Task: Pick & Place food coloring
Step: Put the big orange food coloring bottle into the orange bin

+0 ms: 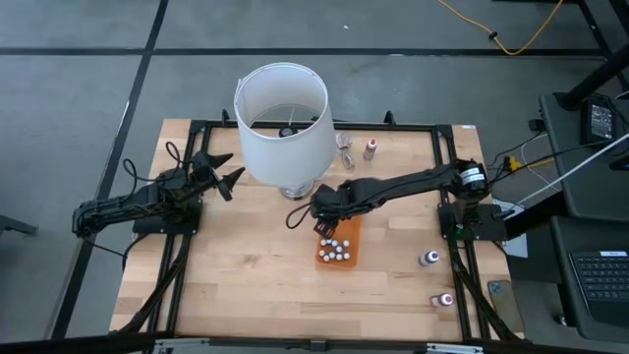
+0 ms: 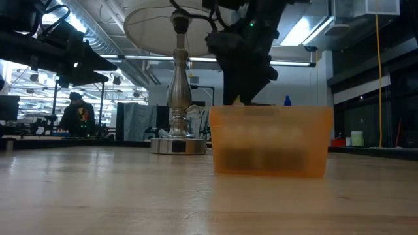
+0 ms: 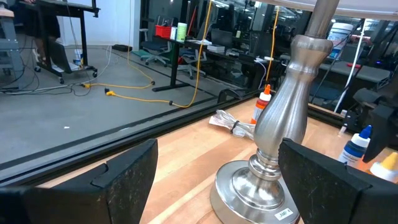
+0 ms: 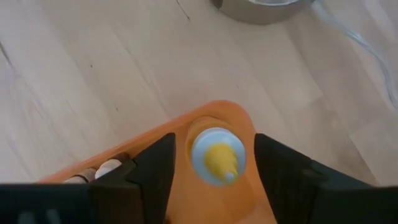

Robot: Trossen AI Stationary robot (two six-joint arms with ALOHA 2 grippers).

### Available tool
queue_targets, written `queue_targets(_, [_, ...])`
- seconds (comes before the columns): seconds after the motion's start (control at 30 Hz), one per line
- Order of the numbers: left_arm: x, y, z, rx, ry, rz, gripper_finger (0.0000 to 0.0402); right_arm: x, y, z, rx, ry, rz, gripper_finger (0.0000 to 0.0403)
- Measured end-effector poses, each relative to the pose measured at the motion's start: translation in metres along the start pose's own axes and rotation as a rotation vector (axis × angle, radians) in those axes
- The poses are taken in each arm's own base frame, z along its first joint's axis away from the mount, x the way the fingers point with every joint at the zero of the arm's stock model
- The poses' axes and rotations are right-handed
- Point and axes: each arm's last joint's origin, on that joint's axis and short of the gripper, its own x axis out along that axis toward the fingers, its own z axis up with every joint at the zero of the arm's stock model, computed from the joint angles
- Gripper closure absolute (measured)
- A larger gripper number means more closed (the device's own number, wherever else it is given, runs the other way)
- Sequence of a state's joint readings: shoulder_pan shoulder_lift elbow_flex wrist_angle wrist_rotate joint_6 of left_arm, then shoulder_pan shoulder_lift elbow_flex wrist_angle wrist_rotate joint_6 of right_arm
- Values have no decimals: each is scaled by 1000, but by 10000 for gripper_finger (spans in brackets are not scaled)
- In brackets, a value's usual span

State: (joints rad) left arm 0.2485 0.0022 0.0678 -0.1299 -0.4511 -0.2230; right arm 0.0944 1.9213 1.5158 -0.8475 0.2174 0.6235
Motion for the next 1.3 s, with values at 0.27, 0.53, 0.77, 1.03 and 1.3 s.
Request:
queue_targets(0.27, [0,0,0,0,0,0,79,-38,-6,-1,25,-97,-16,159])
queue_targets(0.53, [0,0,0,0,0,0,80,-78,-13,-12,56,-122,7,120])
queue_targets(0.77, [0,0,0,0,0,0,79,-105,-34,-31,61,-125,22,95])
queue_targets(1.03, [0,0,0,0,0,0,79,-121,-72,-80,78,-151,33,95])
queue_targets(1.3, [0,0,0,0,0,0,80,-130,-115,-89,169,-296,-154,95])
